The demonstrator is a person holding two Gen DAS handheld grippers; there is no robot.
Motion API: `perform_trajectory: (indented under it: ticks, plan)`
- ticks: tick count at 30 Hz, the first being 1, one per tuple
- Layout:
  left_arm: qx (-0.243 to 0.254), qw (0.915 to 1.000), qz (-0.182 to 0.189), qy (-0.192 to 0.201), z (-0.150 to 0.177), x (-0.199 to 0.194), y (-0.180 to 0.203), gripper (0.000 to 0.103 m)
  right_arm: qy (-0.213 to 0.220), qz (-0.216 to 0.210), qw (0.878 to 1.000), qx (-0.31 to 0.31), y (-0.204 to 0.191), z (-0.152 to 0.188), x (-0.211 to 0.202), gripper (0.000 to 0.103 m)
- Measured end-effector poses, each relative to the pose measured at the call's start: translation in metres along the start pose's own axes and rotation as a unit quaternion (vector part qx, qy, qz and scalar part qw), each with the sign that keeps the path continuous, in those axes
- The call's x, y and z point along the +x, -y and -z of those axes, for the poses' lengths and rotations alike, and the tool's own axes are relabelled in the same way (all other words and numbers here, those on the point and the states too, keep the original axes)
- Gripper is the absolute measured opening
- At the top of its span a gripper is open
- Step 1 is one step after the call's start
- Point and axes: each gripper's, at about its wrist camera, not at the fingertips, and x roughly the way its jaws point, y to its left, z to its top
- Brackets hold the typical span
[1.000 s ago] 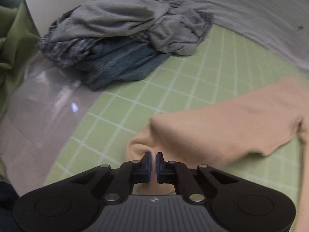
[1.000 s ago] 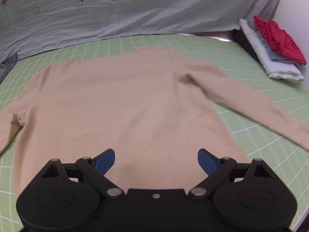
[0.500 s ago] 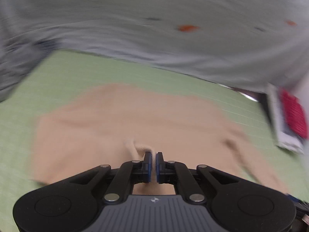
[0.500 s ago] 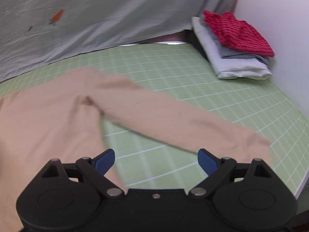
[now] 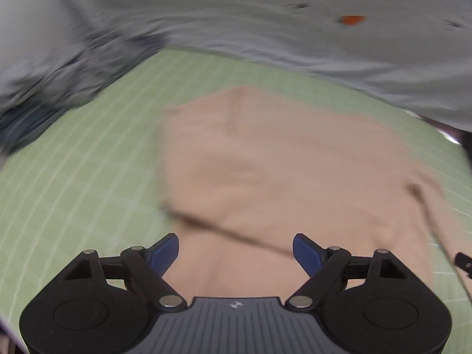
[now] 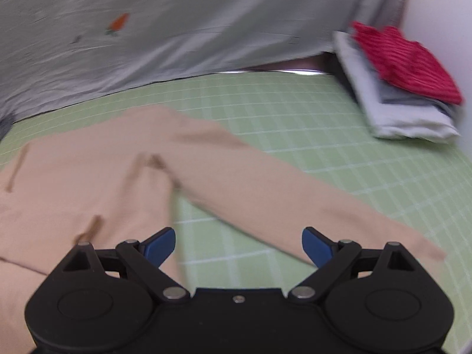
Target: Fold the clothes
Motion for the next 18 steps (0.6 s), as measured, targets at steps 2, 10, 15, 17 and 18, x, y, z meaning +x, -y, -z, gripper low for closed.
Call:
perform_trajectory:
  ticks: [2,10,15,17,18]
  plan:
    - [-0.03,0.9991,-0.028,-0.01,0.003,0.0,-0.029,0.085,-0.003,-0.039,0.999,-0.019,-0.025,-0.002,0.005,0.093]
    - [-0.049,0.9957,-0.058,-0.053,0.015,0.008,-0.076,0.085,-0.059,-0.151,0.983,-0.087,-0.111,0.011,0.027,0.06]
    - [-0.037,0.9964,-0.05,-0.059,0.007,0.019,-0.07,0.085,-0.055,-0.166,0.976,-0.128,-0.127,0.009,0.029,0.002]
    - [-0.035,0.9968,-0.045,-0.056,0.002,0.022,-0.065,0.085,-0.043,-0.18,0.973,-0.137,-0.125,0.002,0.027,0.002]
    - [-0.035,0.997,-0.043,-0.054,-0.001,0.024,-0.063,0.085,-0.036,-0.186,0.973,-0.133,-0.121,-0.003,0.026,0.002]
